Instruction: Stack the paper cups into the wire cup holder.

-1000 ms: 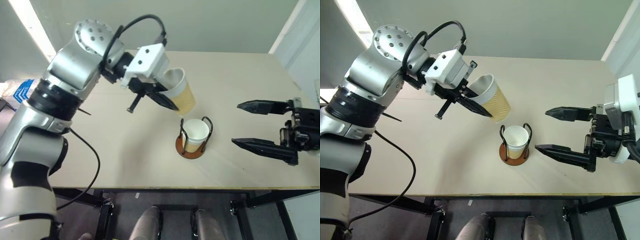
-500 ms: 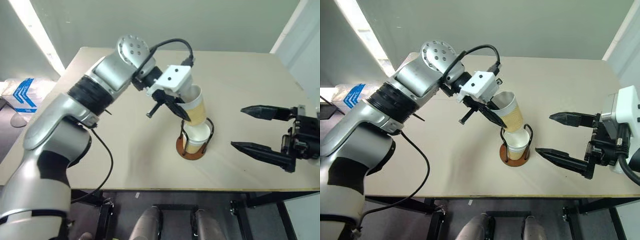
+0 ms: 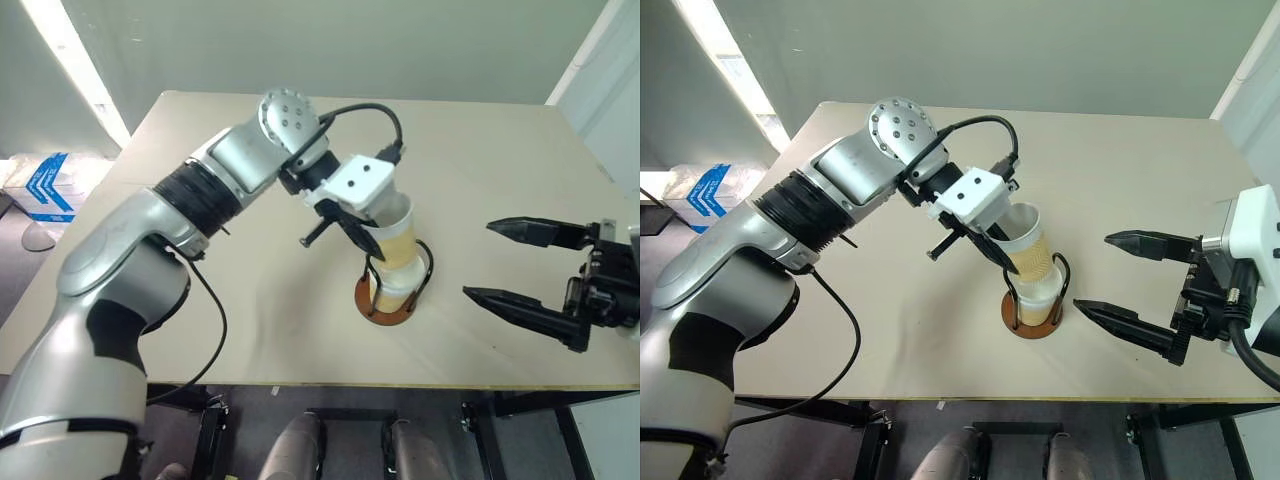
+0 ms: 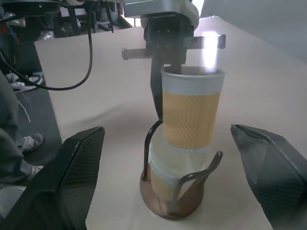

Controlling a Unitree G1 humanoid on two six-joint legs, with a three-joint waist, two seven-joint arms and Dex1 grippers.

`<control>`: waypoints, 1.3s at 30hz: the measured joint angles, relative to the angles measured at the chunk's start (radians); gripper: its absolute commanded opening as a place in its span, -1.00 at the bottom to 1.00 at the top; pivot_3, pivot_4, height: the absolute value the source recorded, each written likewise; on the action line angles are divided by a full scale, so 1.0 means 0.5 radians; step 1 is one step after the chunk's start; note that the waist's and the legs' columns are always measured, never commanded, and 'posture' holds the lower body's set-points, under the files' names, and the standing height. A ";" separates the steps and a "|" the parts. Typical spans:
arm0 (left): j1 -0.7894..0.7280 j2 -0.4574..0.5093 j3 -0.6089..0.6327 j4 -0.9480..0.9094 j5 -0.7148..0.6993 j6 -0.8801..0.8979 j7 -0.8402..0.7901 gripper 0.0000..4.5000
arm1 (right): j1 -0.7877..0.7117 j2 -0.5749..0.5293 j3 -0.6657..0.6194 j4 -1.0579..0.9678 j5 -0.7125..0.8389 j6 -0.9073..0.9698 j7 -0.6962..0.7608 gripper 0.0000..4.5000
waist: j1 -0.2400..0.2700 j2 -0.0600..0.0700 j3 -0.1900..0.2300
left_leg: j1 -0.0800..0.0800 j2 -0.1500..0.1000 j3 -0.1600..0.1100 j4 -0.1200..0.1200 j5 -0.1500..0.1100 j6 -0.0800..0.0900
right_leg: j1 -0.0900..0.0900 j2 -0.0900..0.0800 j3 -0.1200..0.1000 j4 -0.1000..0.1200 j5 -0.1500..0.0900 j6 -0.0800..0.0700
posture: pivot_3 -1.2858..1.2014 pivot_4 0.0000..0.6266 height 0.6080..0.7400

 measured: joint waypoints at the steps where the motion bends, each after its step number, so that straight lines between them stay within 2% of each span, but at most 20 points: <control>1: 0.000 -0.016 0.000 -0.001 0.017 -0.006 0.000 -0.99 | 0.005 -0.001 0.000 0.000 -0.002 -0.008 0.001 0.98 | 0.001 0.000 0.000 | 0.000 0.000 0.000 0.001 0.000 0.000 | 0.001 0.000 0.000 0.000 0.000 0.000 | 0.03 -0.52 1.00; 8: 0.000 -0.070 0.000 -0.006 0.068 -0.045 0.000 -0.99 | 0.043 -0.022 -0.001 0.000 -0.006 -0.034 0.004 0.98 | 0.001 0.000 0.000 | 0.002 0.000 0.001 0.001 0.000 0.000 | 0.001 0.000 0.000 0.001 0.000 0.000 | 0.03 -0.52 1.00; 11: 0.000 -0.073 0.000 0.008 0.107 -0.083 0.000 -0.74 | 0.059 -0.031 -0.004 0.000 -0.006 -0.036 0.004 0.98 | 0.001 0.000 0.000 | 0.002 0.000 0.001 0.002 0.000 0.000 | 0.001 0.000 0.000 0.001 0.000 0.000 | 0.03 -0.52 1.00; 16: 0.001 -0.091 0.000 0.048 0.179 -0.139 0.000 -0.08 | 0.073 -0.045 -0.007 -0.002 -0.013 -0.046 0.004 0.98 | 0.001 0.000 0.000 | 0.001 0.000 0.001 0.004 0.000 0.000 | 0.002 0.000 0.000 0.001 0.000 0.000 | 0.03 -0.52 1.00; 23: 0.012 -0.164 0.060 0.118 0.232 -0.164 -0.001 0.96 | 0.074 -0.056 -0.007 -0.002 -0.016 -0.060 0.002 0.98 | 0.003 0.000 0.000 | 0.001 0.000 0.001 0.004 0.000 0.001 | 0.002 0.000 0.000 0.001 0.000 0.000 | 0.03 -0.52 1.00; 27: 0.026 -0.284 0.357 0.225 0.248 -0.101 -0.003 0.98 | 0.051 -0.073 -0.004 0.010 -0.032 -0.076 -0.009 0.98 | 0.004 0.000 0.000 | 0.001 0.000 0.002 0.005 0.000 0.001 | 0.002 0.000 0.000 0.002 0.000 0.000 | 0.03 -0.52 1.00; 31: 0.119 -0.271 0.649 0.255 0.299 -0.018 0.054 0.98 | 0.014 -0.072 0.081 0.067 -0.117 -0.105 -0.054 0.98 | -0.002 0.002 -0.001 | 0.005 0.001 0.004 0.005 0.000 0.001 | 0.002 0.000 0.001 0.004 0.000 0.001 | 0.03 -0.52 1.00; 35: 0.399 -0.146 0.925 0.150 0.328 0.235 0.230 0.98 | -0.051 -0.071 0.277 0.197 -0.277 -0.143 -0.068 0.98 | -0.019 0.004 -0.002 | 0.008 0.002 0.006 0.006 0.002 -0.001 | 0.001 0.001 0.001 0.012 0.000 0.001 | 0.03 -0.52 1.00; 39: 0.777 0.004 1.237 -0.145 0.336 0.561 0.639 0.98 | -0.252 -0.038 0.609 0.470 -0.596 -0.239 -0.091 0.98 | -0.031 0.005 -0.003 | 0.010 0.002 0.006 0.013 0.005 -0.002 | 0.002 0.002 0.001 0.016 0.001 0.000 | 0.03 -0.52 1.00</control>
